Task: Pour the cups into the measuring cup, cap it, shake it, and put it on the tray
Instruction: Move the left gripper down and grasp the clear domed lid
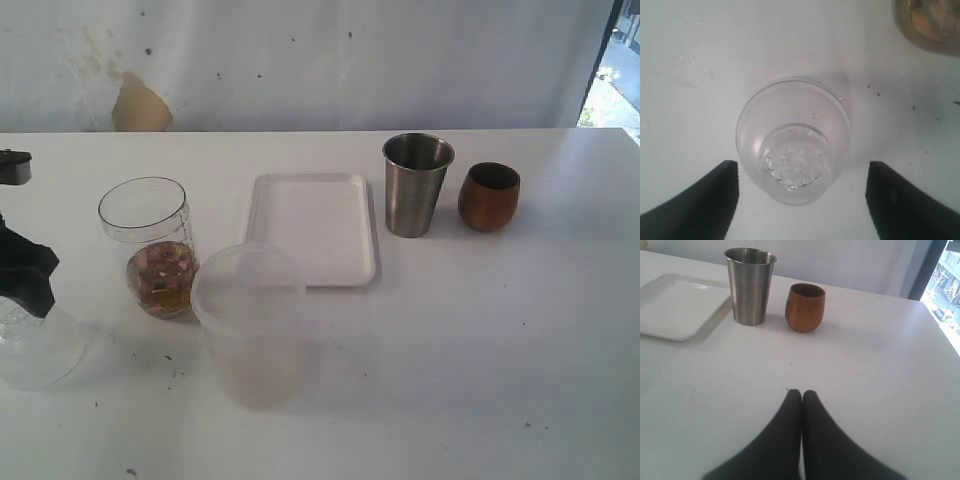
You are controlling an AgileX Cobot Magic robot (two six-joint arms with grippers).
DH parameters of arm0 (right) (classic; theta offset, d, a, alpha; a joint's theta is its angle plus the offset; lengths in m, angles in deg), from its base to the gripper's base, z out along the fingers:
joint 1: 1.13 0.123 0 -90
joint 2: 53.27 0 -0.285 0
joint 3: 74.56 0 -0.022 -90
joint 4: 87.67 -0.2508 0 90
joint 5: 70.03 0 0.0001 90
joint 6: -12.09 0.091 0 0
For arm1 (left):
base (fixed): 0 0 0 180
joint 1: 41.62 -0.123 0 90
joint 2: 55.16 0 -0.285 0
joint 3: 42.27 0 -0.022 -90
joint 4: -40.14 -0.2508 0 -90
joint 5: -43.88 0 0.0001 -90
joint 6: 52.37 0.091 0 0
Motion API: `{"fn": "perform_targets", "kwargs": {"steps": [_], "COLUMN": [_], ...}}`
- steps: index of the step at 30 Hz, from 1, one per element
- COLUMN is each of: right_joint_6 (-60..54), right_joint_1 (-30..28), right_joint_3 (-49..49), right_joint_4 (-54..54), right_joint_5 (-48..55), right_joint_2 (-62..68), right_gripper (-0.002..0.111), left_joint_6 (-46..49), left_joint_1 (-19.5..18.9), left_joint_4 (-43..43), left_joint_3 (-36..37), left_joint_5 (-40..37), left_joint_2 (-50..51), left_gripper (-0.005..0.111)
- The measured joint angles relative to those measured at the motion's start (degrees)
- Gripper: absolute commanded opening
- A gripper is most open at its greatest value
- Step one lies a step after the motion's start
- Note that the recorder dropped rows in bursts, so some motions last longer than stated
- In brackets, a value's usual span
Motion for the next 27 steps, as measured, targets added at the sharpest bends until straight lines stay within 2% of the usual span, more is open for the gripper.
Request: {"fn": "perform_targets", "kwargs": {"steps": [10,25,27], "right_joint_6": [0.0,0.0,0.0], "right_joint_1": [0.0,0.0,0.0], "right_joint_3": [0.0,0.0,0.0], "right_joint_4": [0.0,0.0,0.0], "right_joint_5": [0.0,0.0,0.0], "right_joint_2": [0.0,0.0,0.0], "right_gripper": [0.000,0.000,0.000], "left_joint_6": [0.0,0.0,0.0], "left_joint_1": [0.0,0.0,0.0], "left_joint_4": [0.0,-0.3,-0.6], "left_joint_3": [1.9,2.1,2.1], "left_joint_5": [3.1,3.3,3.3], "left_joint_2": [0.0,1.8,1.8], "left_gripper": [0.067,0.067,0.063]}}
